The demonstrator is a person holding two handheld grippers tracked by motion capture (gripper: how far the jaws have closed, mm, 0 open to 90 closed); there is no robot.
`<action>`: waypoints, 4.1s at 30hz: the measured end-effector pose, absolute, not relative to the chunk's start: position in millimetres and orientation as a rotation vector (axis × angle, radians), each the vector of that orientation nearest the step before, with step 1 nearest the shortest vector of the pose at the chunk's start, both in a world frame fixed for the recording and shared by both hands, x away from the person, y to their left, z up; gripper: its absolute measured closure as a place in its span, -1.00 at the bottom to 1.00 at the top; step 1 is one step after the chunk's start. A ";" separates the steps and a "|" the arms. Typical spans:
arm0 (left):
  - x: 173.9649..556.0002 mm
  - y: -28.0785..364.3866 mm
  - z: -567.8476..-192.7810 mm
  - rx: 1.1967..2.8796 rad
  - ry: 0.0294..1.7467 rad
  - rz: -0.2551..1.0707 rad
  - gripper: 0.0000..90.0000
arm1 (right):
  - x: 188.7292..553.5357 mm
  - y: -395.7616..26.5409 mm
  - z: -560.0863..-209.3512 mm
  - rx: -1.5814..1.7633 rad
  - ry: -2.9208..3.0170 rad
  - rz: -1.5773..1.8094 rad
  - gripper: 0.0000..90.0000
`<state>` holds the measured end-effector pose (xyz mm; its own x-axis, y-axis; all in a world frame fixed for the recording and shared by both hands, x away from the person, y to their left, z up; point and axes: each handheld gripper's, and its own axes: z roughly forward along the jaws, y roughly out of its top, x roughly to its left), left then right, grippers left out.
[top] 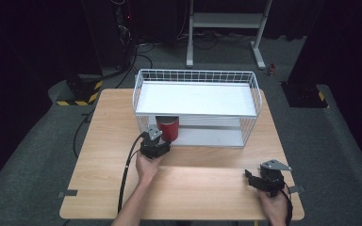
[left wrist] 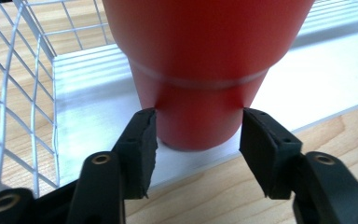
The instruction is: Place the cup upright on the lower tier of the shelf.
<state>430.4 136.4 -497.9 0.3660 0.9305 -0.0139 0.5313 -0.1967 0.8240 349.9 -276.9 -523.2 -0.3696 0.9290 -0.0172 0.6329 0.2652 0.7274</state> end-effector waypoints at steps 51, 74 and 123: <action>420.9 152.6 -481.6 1.840 1.254 0.589 -0.22 | 349.9 -276.9 -523.2 1.411 2.097 0.890 -0.32; 395.4 178.9 -477.0 1.806 1.227 0.562 -0.34 | 350.0 -277.0 -523.2 1.413 2.097 0.891 -0.32; 359.6 210.8 -481.6 1.778 1.228 0.547 -0.52 | 349.9 -276.9 -523.2 1.415 2.096 0.891 -0.32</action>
<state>359.6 210.8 -481.6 0.4139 0.9023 -0.1202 0.5137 -0.1225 0.8492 349.9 -276.9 -523.2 -0.3683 0.9296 -0.0148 0.6344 0.2629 0.7269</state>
